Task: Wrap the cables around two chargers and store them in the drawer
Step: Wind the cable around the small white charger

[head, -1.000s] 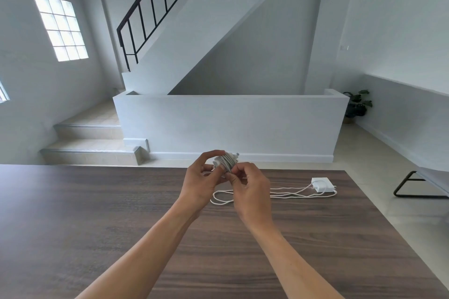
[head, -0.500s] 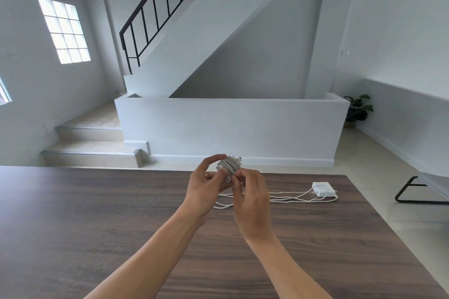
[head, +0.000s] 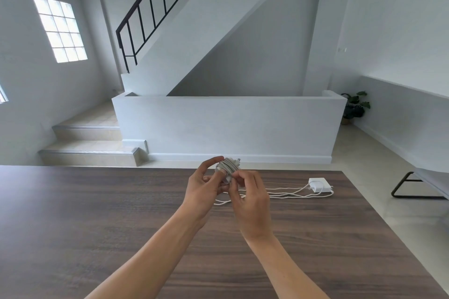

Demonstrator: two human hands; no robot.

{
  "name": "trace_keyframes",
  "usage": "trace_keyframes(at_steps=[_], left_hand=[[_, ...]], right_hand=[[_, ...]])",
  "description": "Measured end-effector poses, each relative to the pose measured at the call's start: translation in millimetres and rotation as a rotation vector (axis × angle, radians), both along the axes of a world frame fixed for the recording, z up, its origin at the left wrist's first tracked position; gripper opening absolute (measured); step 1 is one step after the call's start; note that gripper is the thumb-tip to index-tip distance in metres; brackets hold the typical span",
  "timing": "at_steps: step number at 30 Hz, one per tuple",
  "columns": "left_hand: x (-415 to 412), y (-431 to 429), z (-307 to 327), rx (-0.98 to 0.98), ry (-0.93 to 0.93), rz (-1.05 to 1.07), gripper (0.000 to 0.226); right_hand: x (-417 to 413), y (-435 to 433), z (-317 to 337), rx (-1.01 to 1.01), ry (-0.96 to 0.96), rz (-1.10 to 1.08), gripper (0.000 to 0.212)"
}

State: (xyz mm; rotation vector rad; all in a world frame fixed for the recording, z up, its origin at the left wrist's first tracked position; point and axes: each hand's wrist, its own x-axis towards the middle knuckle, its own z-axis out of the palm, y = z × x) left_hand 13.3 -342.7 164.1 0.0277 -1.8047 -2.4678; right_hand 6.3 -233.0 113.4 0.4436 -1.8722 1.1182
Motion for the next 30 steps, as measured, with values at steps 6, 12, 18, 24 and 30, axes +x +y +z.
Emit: trace_keyframes(at_steps=[6, 12, 18, 24, 30], left_hand=[[2, 4, -2, -0.008, 0.011, 0.003, 0.025], [2, -3, -4, 0.061, -0.039, 0.001, 0.025], [4, -15, 4, 0.093, -0.087, -0.104, 0.023], [0, -16, 6, 0.064, -0.122, -0.140, 0.022], [-1, -11, 6, 0.016, -0.139, -0.162, 0.025]], right_hand=[[4, 1, -4, -0.031, 0.021, -0.023, 0.014], [9, 3, -1, -0.091, -0.061, 0.100, 0.016], [3, 31, 8, 0.017, -0.252, 0.306, 0.033], [1, 45, 19, 0.189, -0.298, 0.352, 0.035], [3, 47, 30, 0.184, -0.300, 0.332, 0.012]])
